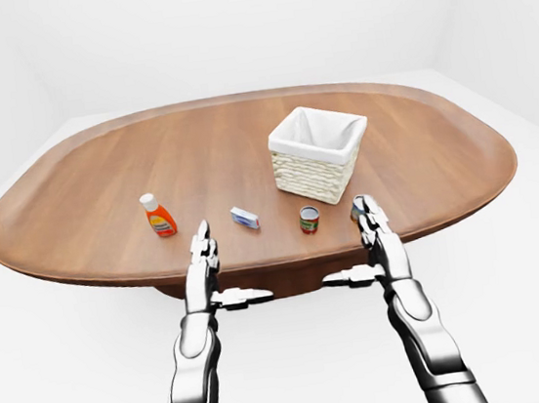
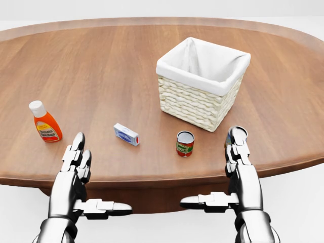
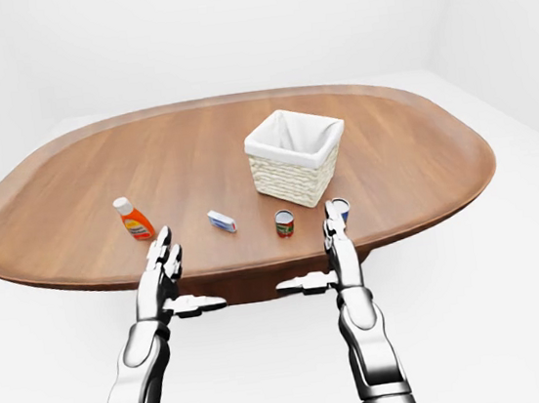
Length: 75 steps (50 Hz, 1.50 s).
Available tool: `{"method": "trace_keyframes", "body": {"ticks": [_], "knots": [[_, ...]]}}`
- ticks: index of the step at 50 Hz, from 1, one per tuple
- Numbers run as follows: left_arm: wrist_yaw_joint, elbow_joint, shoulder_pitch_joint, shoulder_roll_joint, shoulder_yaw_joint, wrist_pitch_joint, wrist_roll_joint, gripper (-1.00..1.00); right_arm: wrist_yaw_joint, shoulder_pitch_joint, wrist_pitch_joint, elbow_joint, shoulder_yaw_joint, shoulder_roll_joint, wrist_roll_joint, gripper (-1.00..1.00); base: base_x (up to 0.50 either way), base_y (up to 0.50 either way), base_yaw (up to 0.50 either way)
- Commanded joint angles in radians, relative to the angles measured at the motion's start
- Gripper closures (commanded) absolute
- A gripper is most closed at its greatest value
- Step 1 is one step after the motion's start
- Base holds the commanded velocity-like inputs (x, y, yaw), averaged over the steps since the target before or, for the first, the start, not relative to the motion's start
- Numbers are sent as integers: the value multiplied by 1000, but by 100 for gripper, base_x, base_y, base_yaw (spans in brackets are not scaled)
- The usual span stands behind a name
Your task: Pick up the ketchup, and put it in the basket.
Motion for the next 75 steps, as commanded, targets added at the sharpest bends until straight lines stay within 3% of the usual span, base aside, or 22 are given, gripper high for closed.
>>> {"method": "trace_keyframes", "body": {"ticks": [1, 2, 3, 5, 8, 14, 15, 17, 18, 22, 30, 33, 34, 35, 38, 41, 43, 47, 48, 49, 55, 75], "knots": [[-42, 102, -59, 21, 21, 89, -29, -100, -57, -56, 42, 72, -43, -21, 1, -100, 0, 0, 0], [-42, 103, -60, 21, 21, 89, -27, -100, -58, -57, 42, 75, -43, -21, 1, -100, 0, 0, 0], [-44, 190, -77, 8, 28, -47, -31, -100, -52, -87, 38, 168, -52, -30, 4, -100, 0, 0, 0], [-14, 230, -88, 8, 24, -86, -8, -100, -44, -89, 37, 179, -52, -33, 13, -100, 0, 0, 0], [2, 252, -91, 15, 19, -86, 14, -100, -43, -78, 42, 157, -37, -36, -12, -100, 0, 0, 0], [-119, 90, -17, 16, 15, -63, -61, -100, -58, -58, 42, 119, -24, -27, -59, -100, 0, 0, 0], [-96, 68, -5, 17, 17, -82, -39, -100, -69, -39, 42, 73, -13, -26, -86, -100, 0, 0, 0], [-94, 30, 10, 15, 19, -80, -41, -100, -65, -20, 42, 23, -10, -21, -95, -100, 0, 0, 0], [-102, -39, 37, 16, 15, -37, -48, -100, -70, 9, 42, -51, 5, -18, -122, -100, 0, 0, 0], [-115, -208, 103, 14, 17, 28, -65, -100, -62, 73, 42, -210, 34, -4, -168, -100, 0, 0, 0], [-136, -482, 226, 7, 22, 88, -67, -100, -54, 204, 42, -523, 99, 7, -253, -100, 0, 0, 0], [-146, -542, 251, 3, 39, 89, -81, -100, -51, 231, 42, -595, 111, 5, -264, -100, 0, 0, 0], [-154, -556, 261, 0, 46, 70, -89, -100, -51, 232, 42, -598, 111, 5, -264, -100, 0, 0, 0], [-158, -589, 271, -2, 57, 89, -109, -100, -47, 237, 42, -616, 110, 4, -261, -100, 0, 0, 0], [-167, -613, 278, -6, 70, 89, -120, -100, -51, 247, 42, -640, 112, 2, -272, -100, 0, 0, 0], [-171, -636, 293, -17, 84, 55, -119, -100, -51, 274, 42, -695, 128, 0, -283, -100, 0, 0, 0], [-174, -642, 296, -18, 86, 57, -121, -100, -53, 280, 42, -702, 135, -3, -291, -100, 0, 0, 0], [-187, -641, 301, -22, 90, 39, -131, -100, -57, 287, 42, -713, 141, -7, -298, -100, 0, 0, 0], [-191, -627, 301, -24, 90, 21, -132, -100, -55, 287, 42, -714, 140, -7, -295, -100, 0, 0, 0], [-191, -634, 301, -23, 92, 29, -136, -100, -53, 285, 42, -710, 137, -7, -292, -100, 0, 0, 0], [-200, -627, 307, -24, 88, 3, -143, -100, -36, 292, 42, -708, 136, -11, -279, -100, 0, 0, 0], [-223, -661, 320, -25, 97, 22, -179, -100, 13, 345, 42, -732, 145, -29, -275, -100, 0, 2, 0]]}}
